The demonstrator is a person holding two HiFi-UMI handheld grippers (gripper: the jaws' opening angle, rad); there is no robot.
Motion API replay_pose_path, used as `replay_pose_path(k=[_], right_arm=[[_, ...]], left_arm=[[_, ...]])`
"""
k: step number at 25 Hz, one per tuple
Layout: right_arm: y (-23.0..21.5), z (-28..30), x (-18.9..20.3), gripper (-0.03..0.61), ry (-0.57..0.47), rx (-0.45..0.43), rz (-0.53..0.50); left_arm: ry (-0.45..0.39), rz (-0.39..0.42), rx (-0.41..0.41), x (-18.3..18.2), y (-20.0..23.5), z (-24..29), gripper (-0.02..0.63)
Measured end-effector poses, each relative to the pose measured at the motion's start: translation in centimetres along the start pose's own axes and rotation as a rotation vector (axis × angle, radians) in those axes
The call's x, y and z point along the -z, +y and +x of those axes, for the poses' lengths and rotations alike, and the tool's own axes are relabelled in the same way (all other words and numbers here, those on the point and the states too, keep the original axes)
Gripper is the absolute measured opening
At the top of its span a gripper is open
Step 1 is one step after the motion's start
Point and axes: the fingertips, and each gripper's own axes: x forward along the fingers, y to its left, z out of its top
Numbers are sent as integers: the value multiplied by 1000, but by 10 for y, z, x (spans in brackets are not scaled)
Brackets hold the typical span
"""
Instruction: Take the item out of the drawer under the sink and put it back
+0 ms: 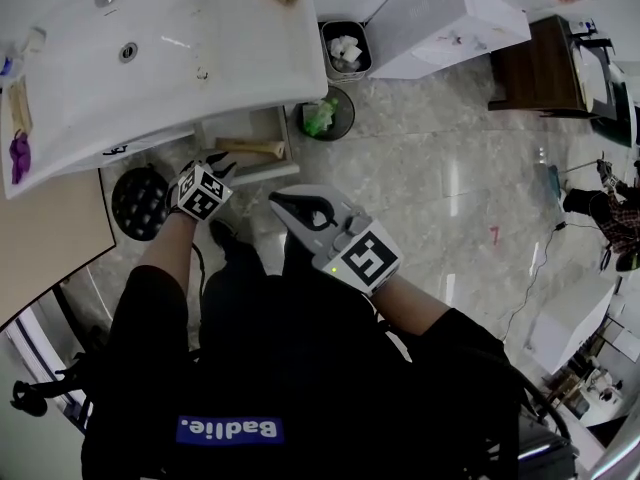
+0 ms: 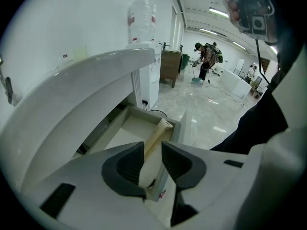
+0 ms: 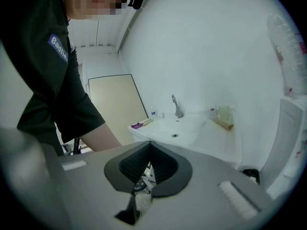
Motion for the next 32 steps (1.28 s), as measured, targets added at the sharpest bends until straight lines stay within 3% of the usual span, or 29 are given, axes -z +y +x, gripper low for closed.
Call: replay_pose_path(k=[28, 32], right_arm=[[-42, -1, 43, 3, 60, 52, 25], [-48, -7, 46, 3, 63, 65, 32]], left_arm=[[220, 384, 108, 16, 5, 107, 112], [233, 409, 120, 14, 0, 114, 112]])
